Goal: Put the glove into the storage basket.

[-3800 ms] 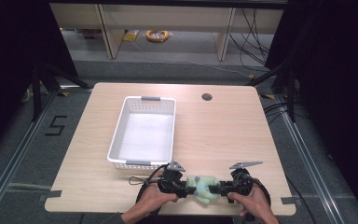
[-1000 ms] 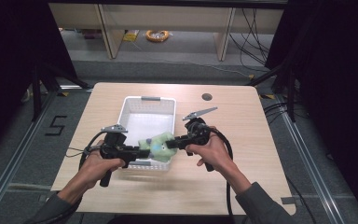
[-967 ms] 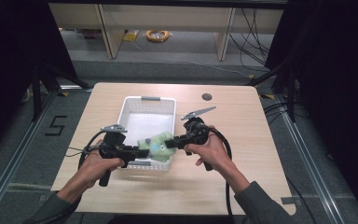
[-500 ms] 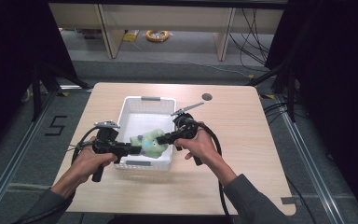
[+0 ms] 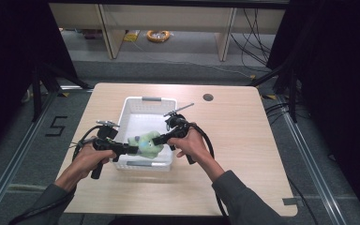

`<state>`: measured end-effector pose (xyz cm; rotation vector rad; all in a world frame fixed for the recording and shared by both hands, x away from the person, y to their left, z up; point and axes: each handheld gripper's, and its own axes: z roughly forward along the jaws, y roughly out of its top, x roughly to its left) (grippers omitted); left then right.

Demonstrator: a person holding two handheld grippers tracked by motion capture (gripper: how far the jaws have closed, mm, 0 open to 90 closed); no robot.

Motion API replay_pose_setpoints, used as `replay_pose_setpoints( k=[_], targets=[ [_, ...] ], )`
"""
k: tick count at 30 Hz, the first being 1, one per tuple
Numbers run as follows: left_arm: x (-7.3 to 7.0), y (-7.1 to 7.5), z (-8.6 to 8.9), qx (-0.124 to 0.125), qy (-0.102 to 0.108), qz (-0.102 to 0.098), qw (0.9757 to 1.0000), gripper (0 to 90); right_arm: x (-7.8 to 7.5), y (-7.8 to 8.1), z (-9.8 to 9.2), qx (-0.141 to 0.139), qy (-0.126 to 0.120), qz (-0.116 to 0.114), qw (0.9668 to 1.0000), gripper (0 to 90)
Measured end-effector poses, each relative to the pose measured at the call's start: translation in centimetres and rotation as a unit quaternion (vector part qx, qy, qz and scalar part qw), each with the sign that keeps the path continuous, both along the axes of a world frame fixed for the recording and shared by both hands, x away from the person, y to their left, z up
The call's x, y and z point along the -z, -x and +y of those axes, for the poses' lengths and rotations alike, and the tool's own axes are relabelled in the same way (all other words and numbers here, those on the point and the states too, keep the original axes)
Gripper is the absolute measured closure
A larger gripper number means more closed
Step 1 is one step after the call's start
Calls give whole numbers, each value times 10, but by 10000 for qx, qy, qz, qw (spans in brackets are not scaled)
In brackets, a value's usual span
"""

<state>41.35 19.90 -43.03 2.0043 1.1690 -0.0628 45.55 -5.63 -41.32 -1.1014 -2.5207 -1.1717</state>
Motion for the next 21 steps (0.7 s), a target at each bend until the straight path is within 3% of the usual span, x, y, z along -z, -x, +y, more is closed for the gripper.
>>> replay_pose_setpoints(
  k=[2,6,7,9,13,21],
  targets=[
    [3,-2,0,25,-26,38,10000,721,4,-1,2,87,135,115,9998,771],
    [9,-7,0,6,-189,150,9997,720,13,-5,4,108,139,163,9997,771],
    [10,-8,0,29,-110,190,9998,718,15,-6,5,168,188,233,9994,771],
    [12,-11,-1,20,-198,220,9996,717,19,-8,6,148,190,173,9996,771],
    [18,-14,-2,9,-249,307,9992,717,24,-8,8,225,300,327,9988,770],
    [24,-18,-5,59,-377,336,9987,715,29,-11,11,220,436,303,9983,767]
  ],
)
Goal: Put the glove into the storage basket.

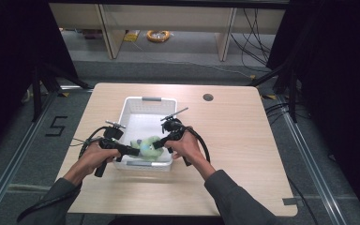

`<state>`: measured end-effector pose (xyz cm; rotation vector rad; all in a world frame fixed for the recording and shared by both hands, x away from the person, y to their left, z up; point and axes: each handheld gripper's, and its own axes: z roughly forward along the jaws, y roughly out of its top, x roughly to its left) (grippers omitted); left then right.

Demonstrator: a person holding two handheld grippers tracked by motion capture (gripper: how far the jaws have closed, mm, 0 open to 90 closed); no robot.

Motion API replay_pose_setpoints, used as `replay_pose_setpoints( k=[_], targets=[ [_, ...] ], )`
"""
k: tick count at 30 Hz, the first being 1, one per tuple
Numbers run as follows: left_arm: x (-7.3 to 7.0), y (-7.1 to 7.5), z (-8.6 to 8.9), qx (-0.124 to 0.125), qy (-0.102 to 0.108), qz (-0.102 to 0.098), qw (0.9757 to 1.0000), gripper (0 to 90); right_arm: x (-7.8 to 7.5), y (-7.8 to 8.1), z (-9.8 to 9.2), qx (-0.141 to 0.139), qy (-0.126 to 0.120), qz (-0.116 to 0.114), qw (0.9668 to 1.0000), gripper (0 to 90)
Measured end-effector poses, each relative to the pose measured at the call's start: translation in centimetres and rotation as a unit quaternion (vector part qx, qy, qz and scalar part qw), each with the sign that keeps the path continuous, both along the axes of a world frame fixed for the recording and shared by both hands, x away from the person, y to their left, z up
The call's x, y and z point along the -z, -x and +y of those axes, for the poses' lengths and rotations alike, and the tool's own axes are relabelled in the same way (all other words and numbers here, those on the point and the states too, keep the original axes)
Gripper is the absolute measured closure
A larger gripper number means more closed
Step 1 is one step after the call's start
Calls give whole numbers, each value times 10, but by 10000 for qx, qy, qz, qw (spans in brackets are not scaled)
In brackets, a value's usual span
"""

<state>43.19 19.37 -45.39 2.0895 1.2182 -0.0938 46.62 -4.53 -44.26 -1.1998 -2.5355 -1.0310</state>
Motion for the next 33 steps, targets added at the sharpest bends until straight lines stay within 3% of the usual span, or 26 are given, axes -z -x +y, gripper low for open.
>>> replay_pose_setpoints(
  k=[9,10,14,20,27,30,33],
  targets=[
    [2,-3,-2,65,-155,73,9998,706,5,-2,3,22,163,50,9999,762],
    [2,-4,0,196,-301,87,9993,704,5,-2,3,8,165,38,9999,762],
    [4,-5,-1,183,-371,128,9991,692,7,-1,6,-15,240,5,9997,757],
    [5,-7,-2,94,-436,151,9989,643,8,-1,7,6,377,-49,9993,750],
    [1,-8,1,-32,-518,13,9987,614,9,-1,9,63,501,-23,9987,737],
    [0,-8,1,-246,-482,-74,9985,588,10,-2,10,95,564,-32,9984,724],
    [-2,-7,0,-308,-488,-136,9982,572,10,-2,10,112,570,-21,9983,707]
  ],
)
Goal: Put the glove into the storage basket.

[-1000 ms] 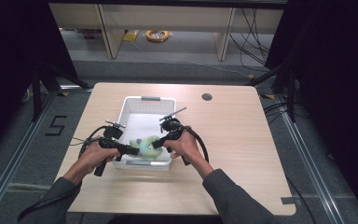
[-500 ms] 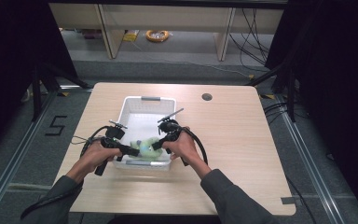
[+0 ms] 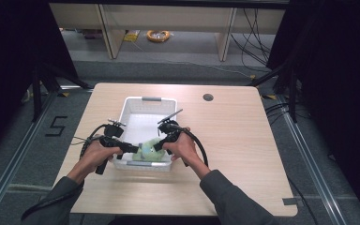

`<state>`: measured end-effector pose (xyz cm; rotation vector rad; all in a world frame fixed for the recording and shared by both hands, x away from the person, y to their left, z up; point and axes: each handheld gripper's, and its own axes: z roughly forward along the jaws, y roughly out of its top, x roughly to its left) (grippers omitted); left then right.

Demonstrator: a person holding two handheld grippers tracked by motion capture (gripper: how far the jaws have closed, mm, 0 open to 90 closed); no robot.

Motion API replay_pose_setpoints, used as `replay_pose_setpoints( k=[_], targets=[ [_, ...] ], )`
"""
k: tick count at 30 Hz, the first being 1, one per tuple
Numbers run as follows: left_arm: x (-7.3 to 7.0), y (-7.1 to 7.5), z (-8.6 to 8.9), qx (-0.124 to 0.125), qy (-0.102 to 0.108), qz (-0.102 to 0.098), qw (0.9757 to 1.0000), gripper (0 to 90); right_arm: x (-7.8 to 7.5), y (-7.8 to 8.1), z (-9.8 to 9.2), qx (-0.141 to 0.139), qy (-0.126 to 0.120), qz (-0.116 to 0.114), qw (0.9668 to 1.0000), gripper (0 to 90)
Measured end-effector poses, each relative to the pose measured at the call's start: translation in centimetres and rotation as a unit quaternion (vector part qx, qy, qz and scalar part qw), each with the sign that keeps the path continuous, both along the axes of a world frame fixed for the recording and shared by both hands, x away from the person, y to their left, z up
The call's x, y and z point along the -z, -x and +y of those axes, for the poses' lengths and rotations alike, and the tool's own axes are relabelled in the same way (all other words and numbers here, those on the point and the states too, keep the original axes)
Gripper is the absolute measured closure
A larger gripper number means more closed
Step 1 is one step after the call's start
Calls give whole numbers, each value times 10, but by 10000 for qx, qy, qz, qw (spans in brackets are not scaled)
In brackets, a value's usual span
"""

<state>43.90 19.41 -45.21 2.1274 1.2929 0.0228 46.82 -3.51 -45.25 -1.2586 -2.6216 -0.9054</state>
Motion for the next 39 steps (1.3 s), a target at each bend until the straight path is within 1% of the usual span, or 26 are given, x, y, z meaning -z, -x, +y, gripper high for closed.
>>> replay_pose_setpoints(
  k=[1,2,3,5,8,11,12,13,16,17,19,20,21,26,27,28,29,31,32,33,34,35,36,37,38,39],
  targets=[
    [-1,0,0,0,-7,-15,10000,567,1,-2,-1,-98,12,-116,9999,690],
    [-2,1,-1,54,-26,-22,10000,566,-1,-1,1,32,42,-57,10000,653],
    [-2,1,-1,36,-25,-45,10000,564,-2,0,2,82,76,-99,9999,638],
    [-5,3,-2,-3,17,-103,9999,555,-5,0,2,59,159,-122,9998,605],
    [-8,4,-3,-31,30,-163,9999,550,-8,-1,1,67,116,-206,9997,563],
    [-12,6,-4,-89,5,-253,9996,518,-14,-1,0,82,155,-268,9995,459],
    [-13,7,-4,-40,-25,-274,9996,516,-16,-2,-1,104,135,-288,9994,456],
    [-14,8,-5,-35,20,-272,9996,511,-17,-2,-2,97,73,-360,9993,460],
    [-17,11,-6,-11,86,-322,9994,489,-22,-1,-3,47,65,-385,9992,442],
    [-17,12,-7,-24,91,-355,9993,476,-24,-1,-3,59,60,-387,9992,432],
    [-19,14,-9,-64,103,-381,9992,449,-25,-2,-5,-35,24,-498,9987,426],
    [-19,15,-10,-108,138,-384,9991,436,-26,-2,-6,-68,-14,-499,9987,424],
    [-21,16,-10,-46,124,-385,9992,427,-27,0,-6,35,-29,-417,9991,420],
    [-27,23,-13,-90,257,-533,9982,379,-32,3,-11,-16,-95,-476,9988,392],
    [-28,24,-13,-59,244,-527,9983,370,-34,4,-12,-14,-125,-485,9987,386],
    [-29,25,-14,-49,237,-507,9984,358,-35,3,-14,-131,-154,-584,9981,378],
    [-29,26,-15,-76,302,-491,9983,343,-37,6,-15,-23,-182,-430,9989,371],
    [-30,28,-16,-67,330,-478,9983,330,-40,7,-19,-119,-256,-557,9980,364],
    [-30,29,-18,-83,321,-501,9982,328,-42,9,-20,-34,-234,-484,9985,359],
    [-30,30,-19,-120,330,-535,9979,319,-43,10,-22,-110,-295,-572,9979,350],
    [-30,31,-19,-115,352,-505,9980,307,-44,11,-24,-144,-275,-583,9978,348],
    [-30,31,-20,-141,378,-536,9977,296,-46,13,-26,-80,-303,-532,9981,344],
    [-31,32,-20,-172,379,-544,9976,284,-47,14,-28,-91,-334,-578,9977,336],
    [-31,33,-20,-192,424,-531,9975,271,-47,14,-31,-199,-424,-725,9963,332],
    [-31,34,-22,-214,451,-551,9972,244,-48,15,-33,-194,-443,-738,9961,330],
    [-31,35,-22,-161,478,-504,9975,214,-49,16,-36,-189,-492,-721,9960,324]
  ],
)
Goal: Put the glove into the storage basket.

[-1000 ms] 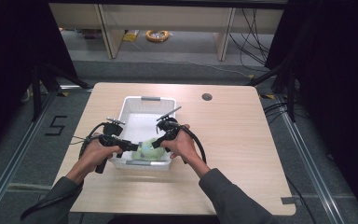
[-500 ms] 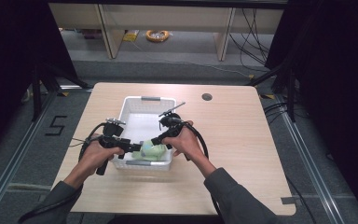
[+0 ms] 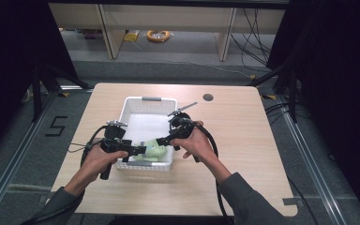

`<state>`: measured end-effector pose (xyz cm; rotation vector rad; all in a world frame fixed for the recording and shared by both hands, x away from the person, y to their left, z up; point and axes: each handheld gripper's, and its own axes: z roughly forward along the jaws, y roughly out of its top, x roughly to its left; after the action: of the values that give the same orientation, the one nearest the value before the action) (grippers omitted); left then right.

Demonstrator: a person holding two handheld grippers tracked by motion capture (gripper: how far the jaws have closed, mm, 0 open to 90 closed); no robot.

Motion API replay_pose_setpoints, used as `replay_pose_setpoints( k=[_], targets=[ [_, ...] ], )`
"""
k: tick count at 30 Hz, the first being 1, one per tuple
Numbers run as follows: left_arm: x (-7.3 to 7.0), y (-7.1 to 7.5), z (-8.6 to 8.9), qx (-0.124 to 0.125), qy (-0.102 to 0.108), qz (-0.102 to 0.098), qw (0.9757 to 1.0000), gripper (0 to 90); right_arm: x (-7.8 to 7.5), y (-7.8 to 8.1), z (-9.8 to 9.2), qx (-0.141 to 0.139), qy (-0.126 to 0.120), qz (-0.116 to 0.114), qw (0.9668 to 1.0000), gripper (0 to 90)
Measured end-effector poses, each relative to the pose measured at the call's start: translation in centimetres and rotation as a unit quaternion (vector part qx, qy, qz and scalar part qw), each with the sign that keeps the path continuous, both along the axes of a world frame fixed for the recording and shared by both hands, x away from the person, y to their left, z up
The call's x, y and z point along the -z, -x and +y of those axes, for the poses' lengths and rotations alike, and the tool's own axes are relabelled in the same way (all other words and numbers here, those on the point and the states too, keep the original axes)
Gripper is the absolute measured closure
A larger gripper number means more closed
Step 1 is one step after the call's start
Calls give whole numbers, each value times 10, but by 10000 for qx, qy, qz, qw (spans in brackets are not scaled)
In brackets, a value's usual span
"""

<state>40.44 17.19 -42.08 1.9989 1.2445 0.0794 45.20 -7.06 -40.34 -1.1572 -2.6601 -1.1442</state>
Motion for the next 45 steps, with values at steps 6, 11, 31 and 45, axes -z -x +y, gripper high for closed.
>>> replay_pose_setpoints(
  k=[6,11,31,45],
  targets=[
    [-7,12,-7,155,305,-136,9993,160,-8,10,-16,36,-206,-85,9997,300],
    [-11,20,-17,244,356,-236,9988,160,-13,17,-32,64,-344,-201,9992,291],
    [-9,47,-41,512,546,-518,9958,162,-8,47,-89,261,-827,-478,9951,287],
    [3,60,-54,780,411,-621,9942,162,12,63,-106,351,-900,-538,9939,283]
  ],
)
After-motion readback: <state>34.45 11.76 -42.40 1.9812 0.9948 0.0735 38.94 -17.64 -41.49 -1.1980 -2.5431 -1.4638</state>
